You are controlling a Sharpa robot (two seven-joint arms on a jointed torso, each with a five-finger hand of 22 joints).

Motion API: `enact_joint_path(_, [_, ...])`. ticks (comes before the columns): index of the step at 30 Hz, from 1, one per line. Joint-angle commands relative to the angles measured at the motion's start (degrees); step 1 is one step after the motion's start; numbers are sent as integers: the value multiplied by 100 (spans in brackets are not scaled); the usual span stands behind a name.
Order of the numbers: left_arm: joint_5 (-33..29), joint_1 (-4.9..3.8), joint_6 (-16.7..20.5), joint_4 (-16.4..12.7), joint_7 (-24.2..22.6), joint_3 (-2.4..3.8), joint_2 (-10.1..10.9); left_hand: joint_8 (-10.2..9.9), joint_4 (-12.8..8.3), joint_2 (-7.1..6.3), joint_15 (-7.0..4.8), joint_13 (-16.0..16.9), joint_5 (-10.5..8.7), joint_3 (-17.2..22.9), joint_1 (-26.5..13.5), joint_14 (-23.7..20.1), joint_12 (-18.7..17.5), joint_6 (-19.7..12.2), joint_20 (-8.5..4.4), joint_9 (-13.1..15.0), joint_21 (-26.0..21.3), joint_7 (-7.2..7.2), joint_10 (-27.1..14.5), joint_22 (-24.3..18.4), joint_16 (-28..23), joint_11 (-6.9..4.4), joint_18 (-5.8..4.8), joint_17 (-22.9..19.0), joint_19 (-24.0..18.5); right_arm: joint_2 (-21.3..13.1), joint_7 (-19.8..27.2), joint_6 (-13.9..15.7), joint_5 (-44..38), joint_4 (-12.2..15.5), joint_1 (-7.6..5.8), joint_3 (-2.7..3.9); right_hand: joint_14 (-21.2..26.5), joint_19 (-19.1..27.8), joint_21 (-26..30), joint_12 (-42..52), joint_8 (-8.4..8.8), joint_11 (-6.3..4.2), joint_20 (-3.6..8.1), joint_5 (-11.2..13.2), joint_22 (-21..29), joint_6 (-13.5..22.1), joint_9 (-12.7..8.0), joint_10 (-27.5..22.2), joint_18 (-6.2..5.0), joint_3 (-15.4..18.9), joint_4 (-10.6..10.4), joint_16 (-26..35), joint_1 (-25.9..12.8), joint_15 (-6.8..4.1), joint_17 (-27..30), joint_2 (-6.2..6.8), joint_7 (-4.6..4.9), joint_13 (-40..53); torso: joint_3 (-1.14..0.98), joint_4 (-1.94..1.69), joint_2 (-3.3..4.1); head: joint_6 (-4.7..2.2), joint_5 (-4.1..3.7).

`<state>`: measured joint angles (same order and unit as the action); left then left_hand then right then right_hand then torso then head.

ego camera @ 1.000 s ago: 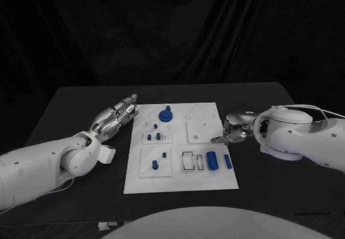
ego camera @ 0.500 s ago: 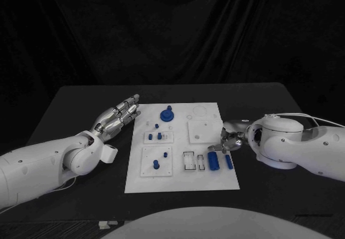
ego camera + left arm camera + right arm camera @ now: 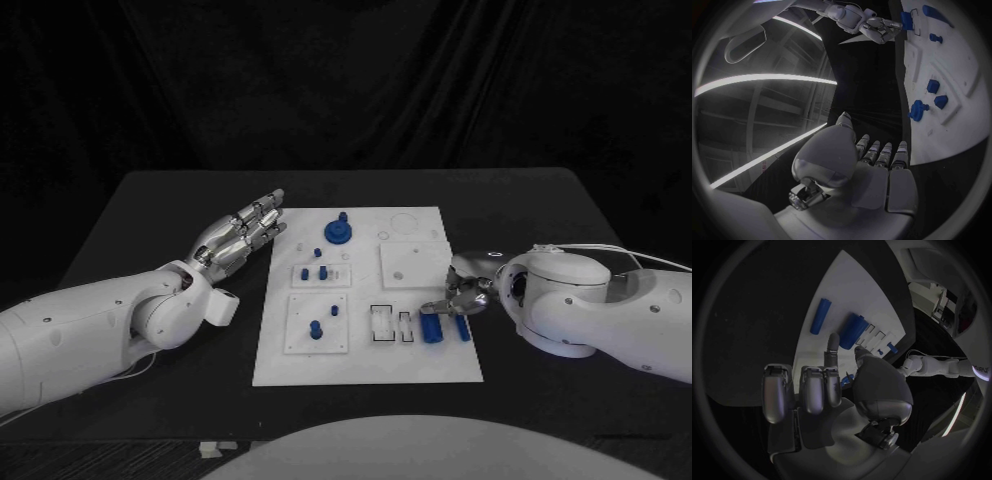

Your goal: Assemble the parts on the task board

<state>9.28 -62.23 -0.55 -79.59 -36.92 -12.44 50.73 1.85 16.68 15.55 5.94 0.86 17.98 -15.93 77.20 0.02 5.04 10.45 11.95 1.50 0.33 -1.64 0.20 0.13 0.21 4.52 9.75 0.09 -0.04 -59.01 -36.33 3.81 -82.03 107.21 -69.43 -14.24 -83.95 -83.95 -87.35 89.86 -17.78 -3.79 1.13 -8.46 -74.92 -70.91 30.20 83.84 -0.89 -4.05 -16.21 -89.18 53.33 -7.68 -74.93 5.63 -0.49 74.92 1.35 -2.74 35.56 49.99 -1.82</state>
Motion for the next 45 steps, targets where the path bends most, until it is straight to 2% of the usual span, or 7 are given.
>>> enact_joint_path(1, [-27, 9, -86, -17, -31, 5, 11, 6, 8, 2, 25, 2, 18, 23, 40, -2, -14, -26, 24, 0, -24, 20, 5, 7, -21, 35, 23, -9, 13, -97, -29, 534, -252, 73, 21, 2, -567, -481, -4, 14, 221, 23, -1, -70, -1416, 254, -22, 616, 19, -36, -26, 38, 58, 33, -1293, 34, 78, 1508, -1, -4, -6, 1, 34])
enact_joint_path(2, [-27, 9, -88, -19, -27, 5, 18, 5, 8, 4, 35, 2, 22, 23, 39, -2, -12, -25, 36, 1, -24, 21, 4, 7, -21, 44, 24, -9, 13, -139, -4, 603, -272, 95, 22, 2, -560, -475, 6, 14, 521, 103, -56, -71, -1412, 721, -145, 616, 18, -38, -36, 59, 58, 114, -1253, 55, 195, 1508, -2, -3, -6, 1, 41])
enact_joint_path(3, [-27, 10, -89, -21, -24, 5, 23, 5, 8, 4, 35, 2, 22, 23, 39, -2, -12, -25, 36, 1, -24, 21, 4, 7, -21, 44, 24, -9, 13, -176, 20, 664, -284, 114, 23, 2, -555, -467, 21, 14, 585, 146, -90, -68, -1406, 768, -176, 616, 14, -37, -36, 74, 54, 168, -1224, 69, 236, 1508, -2, -4, -4, 1, 43])
enact_joint_path(9, [-27, 10, -98, -18, 4, 5, 47, 4, 8, 9, 52, 3, 25, 23, 39, -2, -4, -26, 52, 1, -23, 23, 4, 9, -21, 57, 26, -9, 14, -425, 130, 934, -319, 261, 26, 3, -563, -563, -179, 14, 659, 197, -169, 14, -1477, 706, -176, 616, 65, 7, -63, 50, -152, 213, -1255, 130, 275, 1508, -2, 5, -7, 1, 70])
enact_joint_path(14, [-27, 12, -120, 7, 25, 5, 35, 2, 9, 12, 65, 2, 26, 22, 37, -2, -11, -32, 68, 0, -22, 27, 4, 10, -21, 78, 27, -9, 14, -469, 161, 871, -222, 313, 26, 3, -561, -574, -203, 14, 633, 164, -186, 108, -1485, 514, -119, 616, 71, 77, -63, 51, -445, 200, -1243, 66, 231, 1508, -5, 6, -9, 1, 60])
enact_joint_path(23, [-27, 17, -163, 30, 62, 5, 5, -2, 9, 23, 109, 1, 31, 20, 30, -2, -17, -40, 118, 0, -20, 36, 0, 15, -21, 107, 31, -9, 17, -354, 160, 513, 99, 288, 29, 2, -562, -578, -214, 14, 618, 134, -161, -31, -1488, 420, -12, 616, 73, 34, -12, 43, -265, 167, -1247, -31, 197, 1508, 1, 9, -5, 1, 74])
enact_joint_path(45, [-27, 19, -221, 47, 109, 5, -33, -2, 6, 24, 131, 1, 38, 19, 30, -2, -14, -37, 144, 0, -17, 41, -1, 19, -21, 118, 32, -9, 19, 156, -155, -299, 134, -91, 204, 2, -542, -524, -118, 14, 548, 86, -133, -91, -1450, 337, 229, 616, 45, 110, -6, 84, 24, 138, -1144, 96, 147, 1508, -3, 3, -3, 1, 101])
